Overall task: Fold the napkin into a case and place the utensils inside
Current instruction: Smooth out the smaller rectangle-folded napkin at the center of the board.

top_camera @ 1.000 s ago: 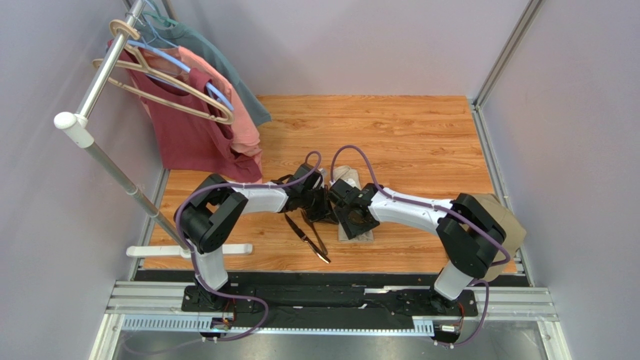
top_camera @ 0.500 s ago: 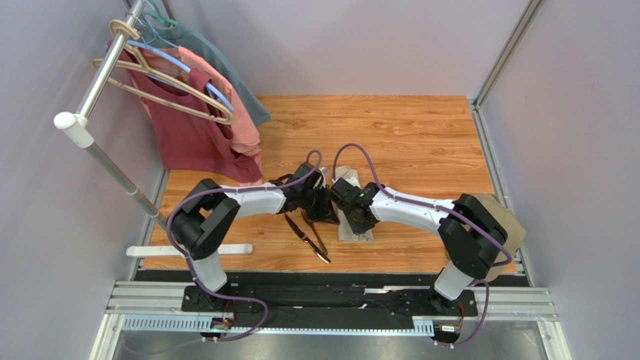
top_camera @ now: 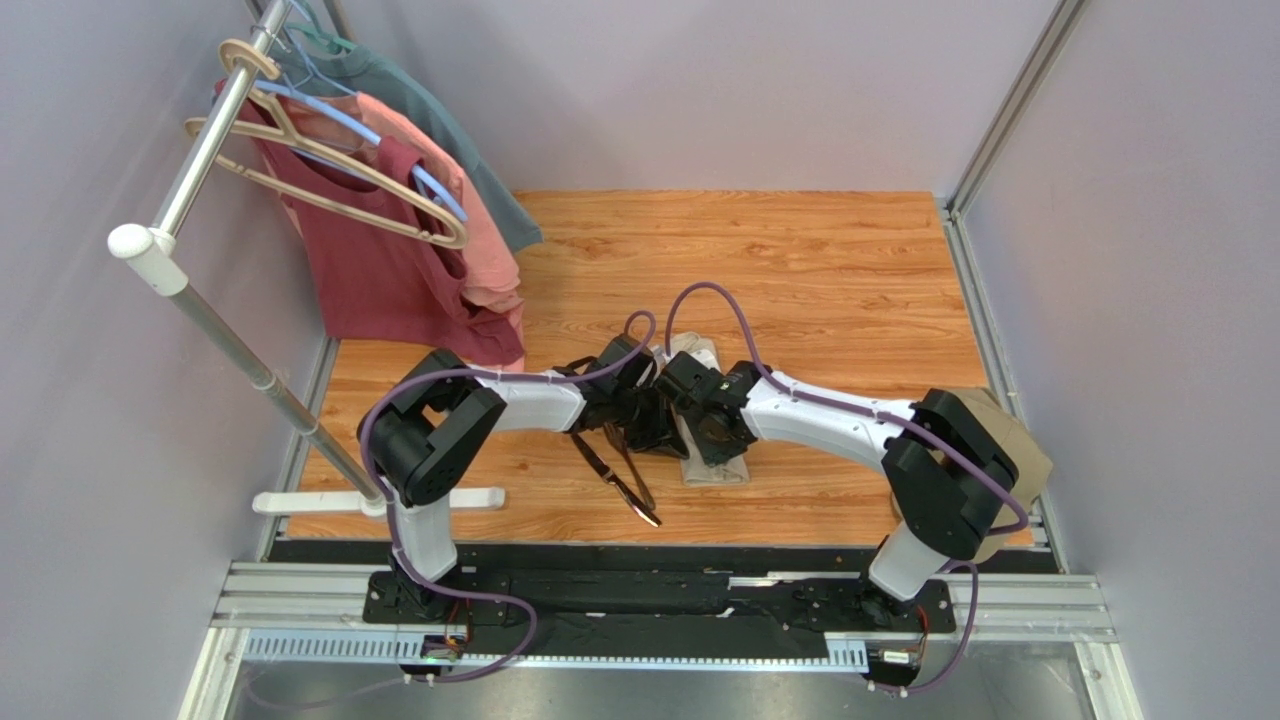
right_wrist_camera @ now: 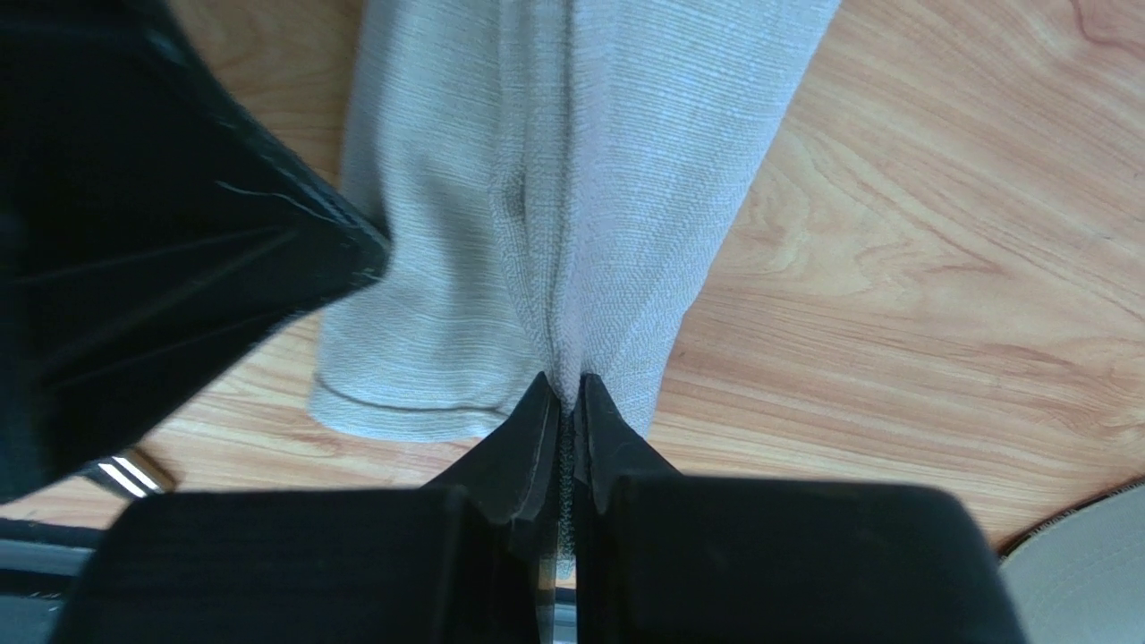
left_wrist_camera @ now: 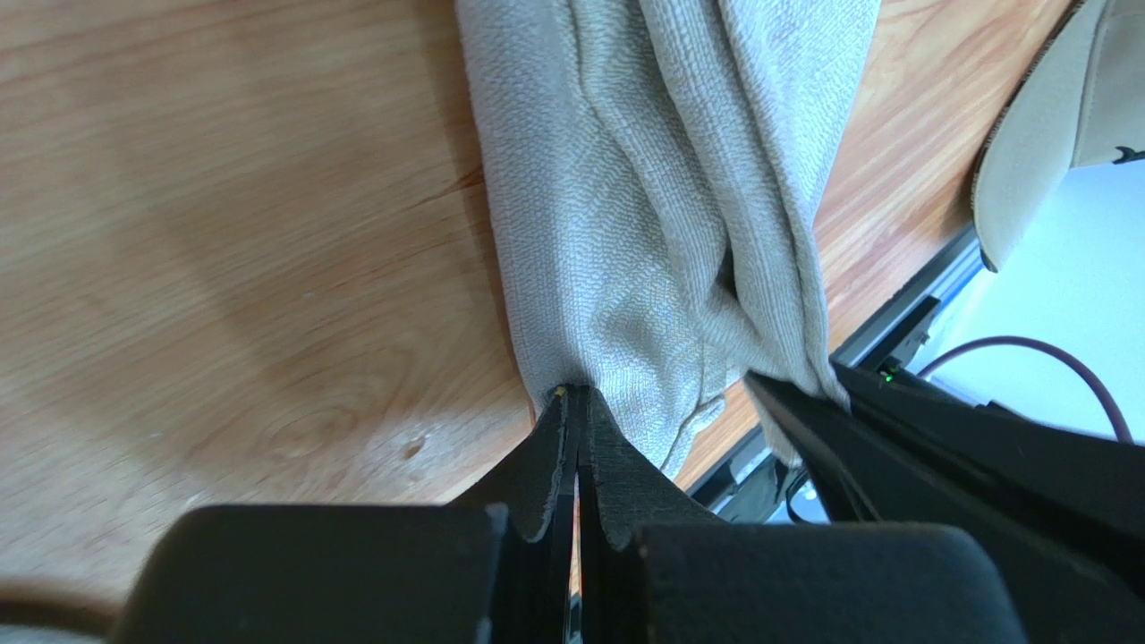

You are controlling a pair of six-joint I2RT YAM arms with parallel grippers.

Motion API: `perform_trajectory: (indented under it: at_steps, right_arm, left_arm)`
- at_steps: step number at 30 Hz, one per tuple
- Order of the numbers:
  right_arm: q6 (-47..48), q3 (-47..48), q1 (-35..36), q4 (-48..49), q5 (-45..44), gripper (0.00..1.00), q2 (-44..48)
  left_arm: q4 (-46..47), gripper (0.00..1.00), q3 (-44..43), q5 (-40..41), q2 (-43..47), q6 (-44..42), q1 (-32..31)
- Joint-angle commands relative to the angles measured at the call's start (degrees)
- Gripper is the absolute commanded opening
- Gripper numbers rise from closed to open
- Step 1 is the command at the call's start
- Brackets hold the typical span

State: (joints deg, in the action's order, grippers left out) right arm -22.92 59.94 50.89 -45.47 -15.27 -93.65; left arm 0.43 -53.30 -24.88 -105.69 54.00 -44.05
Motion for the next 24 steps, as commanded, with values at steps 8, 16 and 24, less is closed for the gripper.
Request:
perform_trajectory:
  at_steps: [8, 16, 24]
  right_arm:
    - [-4.15, 4.57, -1.06, 1.96, 9.99, 0.0, 0.93]
    - [-8.37, -0.52, -2.64, 10.74, 17.9, 0.0, -0.05]
    - [-10.83, -10.53, -6.68, 21.21, 20.71, 0.06, 1.09]
  left_arm:
    - [1.59, 0.0, -0.32, 1.51, -0.57, 1.64, -2.18]
    - [2.21, 0.0, 0.21, 1.51, -0.31, 2.08, -2.62]
    - [0.46, 0.0, 1.18, 3.52, 1.53, 0.94, -2.71]
